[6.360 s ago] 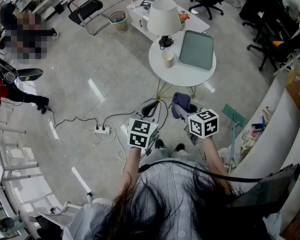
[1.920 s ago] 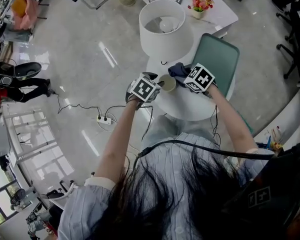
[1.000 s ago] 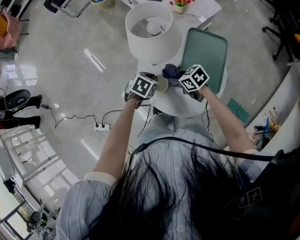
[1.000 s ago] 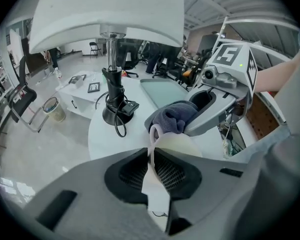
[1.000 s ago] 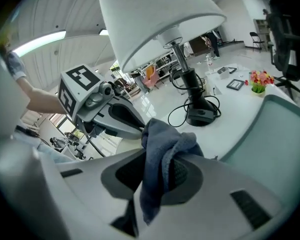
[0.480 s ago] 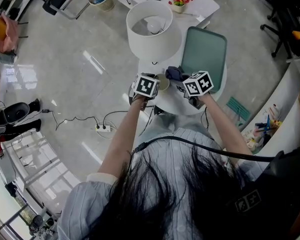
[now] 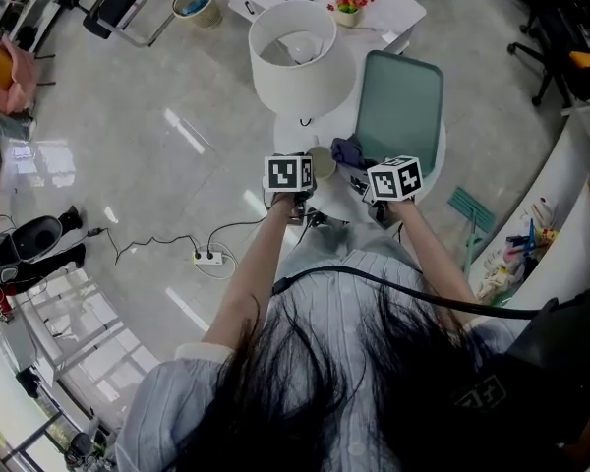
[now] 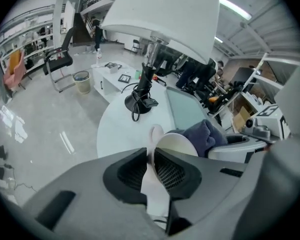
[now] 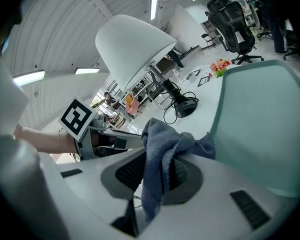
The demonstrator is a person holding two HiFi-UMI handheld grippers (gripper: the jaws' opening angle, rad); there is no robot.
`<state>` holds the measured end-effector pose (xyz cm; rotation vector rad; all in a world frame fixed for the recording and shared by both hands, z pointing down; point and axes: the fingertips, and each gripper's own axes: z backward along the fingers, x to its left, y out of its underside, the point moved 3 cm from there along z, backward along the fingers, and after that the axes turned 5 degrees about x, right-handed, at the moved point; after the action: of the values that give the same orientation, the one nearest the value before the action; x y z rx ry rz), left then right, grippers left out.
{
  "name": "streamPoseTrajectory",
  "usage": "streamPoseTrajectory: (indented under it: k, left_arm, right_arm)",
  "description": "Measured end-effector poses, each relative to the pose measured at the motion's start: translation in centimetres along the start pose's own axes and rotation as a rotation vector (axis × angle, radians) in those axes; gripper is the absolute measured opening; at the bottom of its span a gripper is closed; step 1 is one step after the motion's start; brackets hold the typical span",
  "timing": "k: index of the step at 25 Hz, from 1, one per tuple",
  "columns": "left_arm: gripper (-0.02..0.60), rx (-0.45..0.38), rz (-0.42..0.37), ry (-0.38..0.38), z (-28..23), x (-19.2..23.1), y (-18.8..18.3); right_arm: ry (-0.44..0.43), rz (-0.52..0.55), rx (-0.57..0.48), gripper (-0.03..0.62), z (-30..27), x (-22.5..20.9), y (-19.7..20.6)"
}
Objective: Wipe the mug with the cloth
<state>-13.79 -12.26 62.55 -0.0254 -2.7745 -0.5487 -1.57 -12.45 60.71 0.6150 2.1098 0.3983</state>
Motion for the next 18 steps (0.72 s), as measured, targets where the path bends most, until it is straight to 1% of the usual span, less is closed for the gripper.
streamPoseTrajectory:
  k: [3, 9, 15, 18]
  left_arm:
    - [0.052, -0.024, 0.088, 0.006, 0.1, 0.1, 0.5]
    - [0.052, -0.073, 0.244, -0.014, 0.5, 0.1, 1.9]
    - [0.054, -0.115, 0.452, 0.026, 0.6, 0.1, 3.1]
    - [0.054, -0.128, 0.542, 0.026, 0.9, 0.2, 3.7]
  right_arm:
    - [0.004, -0.016, -0.020, 0.083, 0.3, 0.3, 0.5]
    - [0.004, -0.027, -0.042, 0.082, 0.6, 1.3, 1.5]
    - [0.017, -0.050, -0.062, 0.083, 0.7, 1.6, 2.3]
    - [0.012, -0.058, -0.061, 0.082, 0.7, 2.2, 2.9]
